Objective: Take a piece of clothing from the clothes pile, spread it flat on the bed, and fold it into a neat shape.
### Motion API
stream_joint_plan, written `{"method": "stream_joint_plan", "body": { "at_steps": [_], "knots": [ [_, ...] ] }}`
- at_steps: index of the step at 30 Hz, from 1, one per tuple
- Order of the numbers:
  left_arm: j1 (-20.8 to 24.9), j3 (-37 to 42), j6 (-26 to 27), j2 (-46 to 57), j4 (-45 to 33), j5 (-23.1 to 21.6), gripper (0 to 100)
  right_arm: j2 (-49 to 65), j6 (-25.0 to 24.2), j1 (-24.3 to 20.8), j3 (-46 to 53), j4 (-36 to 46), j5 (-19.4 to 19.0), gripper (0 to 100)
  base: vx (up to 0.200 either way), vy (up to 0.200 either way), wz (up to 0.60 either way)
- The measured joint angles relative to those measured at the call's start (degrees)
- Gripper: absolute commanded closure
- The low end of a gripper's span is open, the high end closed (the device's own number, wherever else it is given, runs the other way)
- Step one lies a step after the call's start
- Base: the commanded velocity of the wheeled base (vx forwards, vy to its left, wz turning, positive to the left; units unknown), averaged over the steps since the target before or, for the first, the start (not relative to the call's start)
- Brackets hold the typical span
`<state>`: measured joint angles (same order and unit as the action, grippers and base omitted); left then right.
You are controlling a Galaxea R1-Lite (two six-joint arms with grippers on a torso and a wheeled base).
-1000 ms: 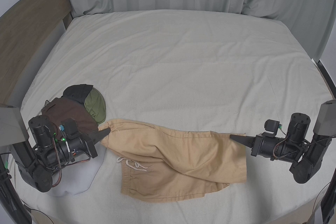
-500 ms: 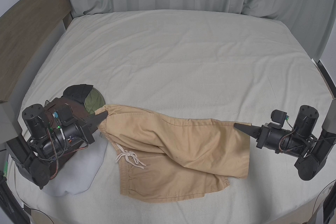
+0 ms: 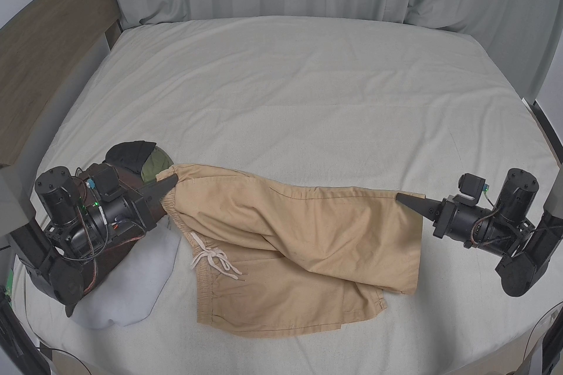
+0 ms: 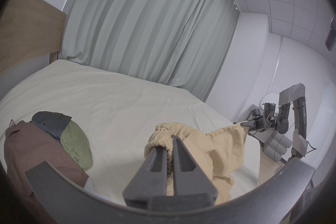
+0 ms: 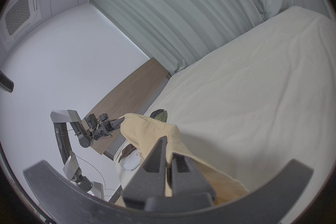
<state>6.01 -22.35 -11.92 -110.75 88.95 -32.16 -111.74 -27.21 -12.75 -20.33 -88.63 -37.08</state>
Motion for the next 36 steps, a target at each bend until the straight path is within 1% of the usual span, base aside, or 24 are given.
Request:
{"method": "stream_joint_plan", "body": {
  "at_steps": [3, 8, 15, 21, 32, 36],
  "knots": [
    [-0.23, -0.56, -0.22, -0.11, 0.0, 0.06, 100, -0.02, -0.02, 0.38, -0.3, -0.02, 0.02, 100, 0.0, 0.0, 0.0],
    [-0.3, -1.6, -2.04, -0.22, 0.02, 0.17, 100, 0.0, -0.21, 0.88, -0.52, -0.02, 0.09, 100, 0.0, 0.0, 0.0],
    [-0.89, -3.1, -2.55, -0.33, 0.02, 0.2, 100, -0.02, -0.21, 1.57, -1.07, -0.02, 0.24, 100, 0.0, 0.0, 0.0],
    [-1.11, -3.94, -2.57, -0.6, 0.02, 1.15, 100, -0.02, -0.34, 1.34, -2.54, 0.0, 5.29, 100, 0.0, 0.0, 0.0],
    [-1.11, -4.02, -2.47, -1.24, 0.02, 1.49, 100, 0.02, -0.73, 1.54, -5.1, -0.02, 6.07, 100, 0.0, 0.0, 0.0],
    [-1.13, -3.89, -2.3, -1.57, 0.02, 1.49, 100, 0.13, -0.73, 1.6, -5.9, -0.02, 7.25, 100, 0.0, 0.0, 0.0]
  ]
}}
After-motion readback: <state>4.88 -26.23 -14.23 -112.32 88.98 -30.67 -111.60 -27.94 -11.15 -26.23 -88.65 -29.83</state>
